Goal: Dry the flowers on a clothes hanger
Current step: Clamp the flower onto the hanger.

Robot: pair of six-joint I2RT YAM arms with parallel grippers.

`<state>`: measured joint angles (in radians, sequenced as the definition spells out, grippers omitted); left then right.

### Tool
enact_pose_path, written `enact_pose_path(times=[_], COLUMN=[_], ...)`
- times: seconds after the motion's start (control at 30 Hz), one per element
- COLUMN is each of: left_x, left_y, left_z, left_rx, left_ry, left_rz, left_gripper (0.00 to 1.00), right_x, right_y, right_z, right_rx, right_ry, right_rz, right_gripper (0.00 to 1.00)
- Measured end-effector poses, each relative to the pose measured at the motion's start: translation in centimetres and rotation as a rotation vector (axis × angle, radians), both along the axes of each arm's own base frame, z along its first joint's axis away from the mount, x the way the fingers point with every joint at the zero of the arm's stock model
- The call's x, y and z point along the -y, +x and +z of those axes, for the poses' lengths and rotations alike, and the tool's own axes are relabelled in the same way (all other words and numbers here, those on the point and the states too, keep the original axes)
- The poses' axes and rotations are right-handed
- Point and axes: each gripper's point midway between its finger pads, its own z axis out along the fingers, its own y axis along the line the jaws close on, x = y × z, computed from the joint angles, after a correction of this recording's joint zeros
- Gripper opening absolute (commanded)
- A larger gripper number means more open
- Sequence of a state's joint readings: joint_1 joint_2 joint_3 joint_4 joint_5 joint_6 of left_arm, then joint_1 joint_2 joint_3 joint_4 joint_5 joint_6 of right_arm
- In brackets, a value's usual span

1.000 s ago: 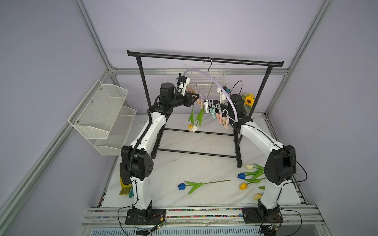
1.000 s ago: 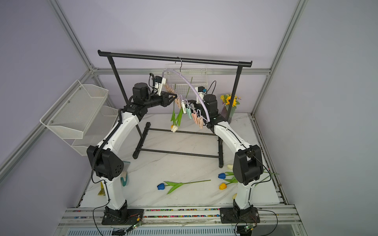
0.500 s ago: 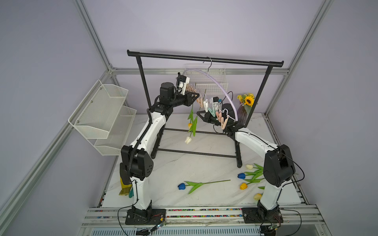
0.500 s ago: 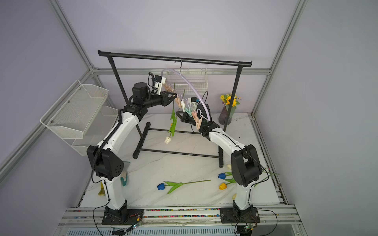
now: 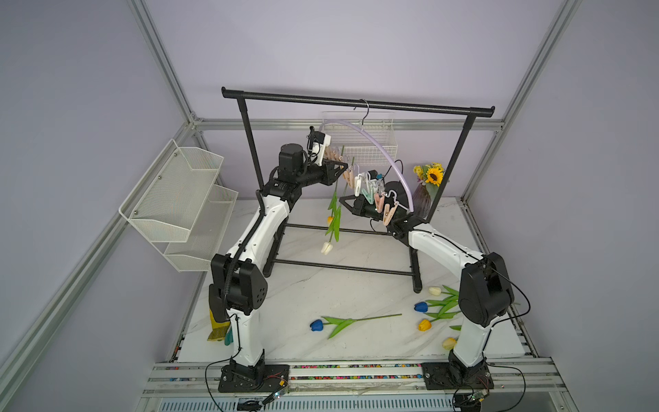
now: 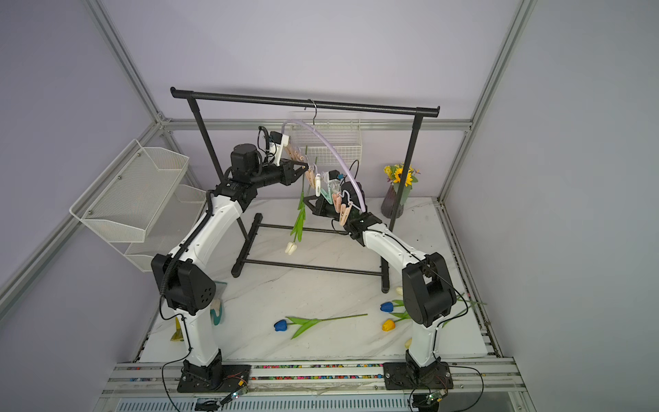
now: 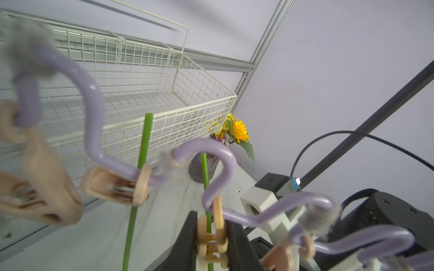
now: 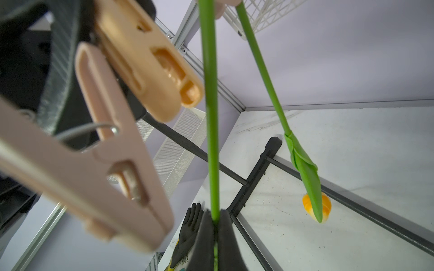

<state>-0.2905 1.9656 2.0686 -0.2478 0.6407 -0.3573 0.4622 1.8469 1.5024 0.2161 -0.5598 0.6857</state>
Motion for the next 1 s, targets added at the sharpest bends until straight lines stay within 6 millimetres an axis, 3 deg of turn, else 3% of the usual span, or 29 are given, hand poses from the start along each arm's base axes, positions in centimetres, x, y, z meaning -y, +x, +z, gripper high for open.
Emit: enact_pose_path(times=[0.83, 1.0], left_x=[0.2, 0.1], left_y=[-0.2, -0.2], left_z=[0.1, 0.0], left_rx=[0.001, 0.0], left_ry=[-0.004, -0.002], left_rz=[-0.014, -0.014], left_gripper=[0.18, 0.27], right_x=[-0.3, -0.3], right_y=[-0.1, -0.1], right_z=[2.7, 2.7], right_rx=[0.044, 0.04], right_ry=[0.022, 0.02], right_rz=[0.018, 0.018], right_gripper=[0.0, 0.0])
